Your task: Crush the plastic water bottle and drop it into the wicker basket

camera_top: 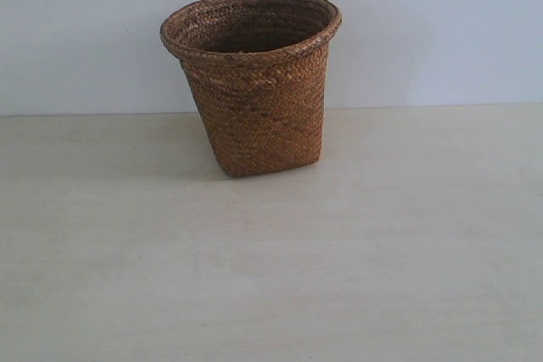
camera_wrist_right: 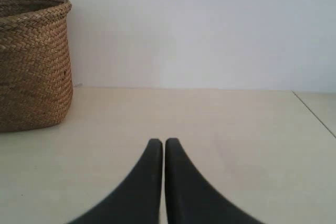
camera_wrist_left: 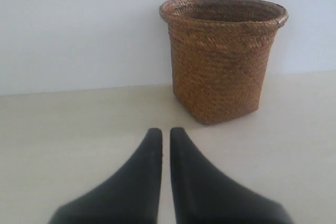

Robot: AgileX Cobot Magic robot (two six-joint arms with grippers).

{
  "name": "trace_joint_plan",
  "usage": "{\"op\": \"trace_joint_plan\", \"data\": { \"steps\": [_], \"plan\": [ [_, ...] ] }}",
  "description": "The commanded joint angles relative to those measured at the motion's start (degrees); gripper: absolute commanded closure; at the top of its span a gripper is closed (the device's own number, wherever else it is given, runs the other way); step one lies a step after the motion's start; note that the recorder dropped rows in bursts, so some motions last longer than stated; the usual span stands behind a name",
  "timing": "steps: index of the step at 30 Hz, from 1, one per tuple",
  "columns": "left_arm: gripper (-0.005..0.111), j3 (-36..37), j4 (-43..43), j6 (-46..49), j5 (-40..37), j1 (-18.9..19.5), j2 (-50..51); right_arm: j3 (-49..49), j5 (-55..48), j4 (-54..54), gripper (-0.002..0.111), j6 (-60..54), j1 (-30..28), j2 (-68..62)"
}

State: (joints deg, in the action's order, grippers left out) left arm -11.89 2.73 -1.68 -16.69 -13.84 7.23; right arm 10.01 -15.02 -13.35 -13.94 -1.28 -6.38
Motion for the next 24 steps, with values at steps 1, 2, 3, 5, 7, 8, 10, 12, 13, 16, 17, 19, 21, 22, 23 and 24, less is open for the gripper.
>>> {"op": "trace_joint_plan", "data": {
  "steps": [1, 2, 3, 5, 7, 8, 10, 12, 13, 16, 17, 19, 21, 22, 23, 24],
  "plan": [
    [0.102, 1.51, -3.76, -2.75, -3.56, 0.15, -5.42, -0.13, 0.16, -0.07, 0.108, 0.19, -0.38, 0.25],
    [0.102, 1.51, -3.87, -2.44, -3.82, 0.27, -5.54, -0.13, 0.16, -0.07, 0.108, 0.19, -0.38, 0.25],
    [0.102, 1.51, -4.03, -2.18, -3.82, 0.67, -5.54, -0.13, 0.16, -0.07, 0.108, 0.19, -0.38, 0.25],
    [0.102, 1.87, -4.09, -1.88, -3.84, 2.73, -5.54, -0.13, 0.16, -0.07, 0.108, 0.19, -0.38, 0.25],
    [0.102, 3.25, -3.84, -1.23, -2.88, 5.09, -5.54, -0.13, 0.16, -0.07, 0.108, 0.19, -0.38, 0.25],
    [0.102, 4.23, -3.63, -1.23, -2.15, 6.60, -5.54, -0.13, 0.16, -0.07, 0.108, 0.19, -0.38, 0.25],
    [0.102, 6.32, -2.73, -1.23, -0.82, 8.46, -5.68, -0.13, 0.16, -0.07, 0.108, 0.19, -0.38, 0.25],
    [0.102, 7.37, -2.73, -1.23, -0.67, 8.82, -6.65, -0.13, 0.16, -0.07, 0.108, 0.19, -0.38, 0.25],
    [0.102, 8.16, -2.73, -1.23, -0.67, 8.93, -7.23, -0.13, 0.16, -0.07, 0.108, 0.19, -0.38, 0.25],
    [0.102, 10.19, -2.41, -1.08, -0.41, 9.44, -7.23, -0.13, 0.16, -0.07, 0.108, 0.19, -0.38, 0.25],
    [0.102, 10.89, -2.15, -0.53, -0.30, 9.79, -7.23, -0.13, 0.04, -0.07, 0.108, 0.19, -0.38, 0.25],
    [0.102, 11.89, -2.15, 0.05, -0.30, 10.33, -7.23, -0.13, -0.08, -0.07, 0.108, 0.19, -0.38, 0.40],
    [0.102, 11.89, -2.01, 0.05, -0.14, 10.64, -7.23, -0.13, -0.08, -0.07, 0.108, 0.19, -0.38, 0.40],
    [0.102, 11.89, -1.75, 0.05, -0.06, 10.64, -7.23, -0.13, -0.08, -0.07, 0.108, 0.19, -0.38, 0.40],
    [0.102, 11.89, -1.30, 0.05, -0.07, 10.64, -7.23, -0.13, -0.08, -0.07, 0.108, 0.19, -0.38, 0.40],
    [0.102, 11.89, -1.03, 0.05, -0.07, 10.64, -7.23, -0.13, -0.08, -0.07, 0.108, 0.19, -0.38, 0.40]
  ]
}}
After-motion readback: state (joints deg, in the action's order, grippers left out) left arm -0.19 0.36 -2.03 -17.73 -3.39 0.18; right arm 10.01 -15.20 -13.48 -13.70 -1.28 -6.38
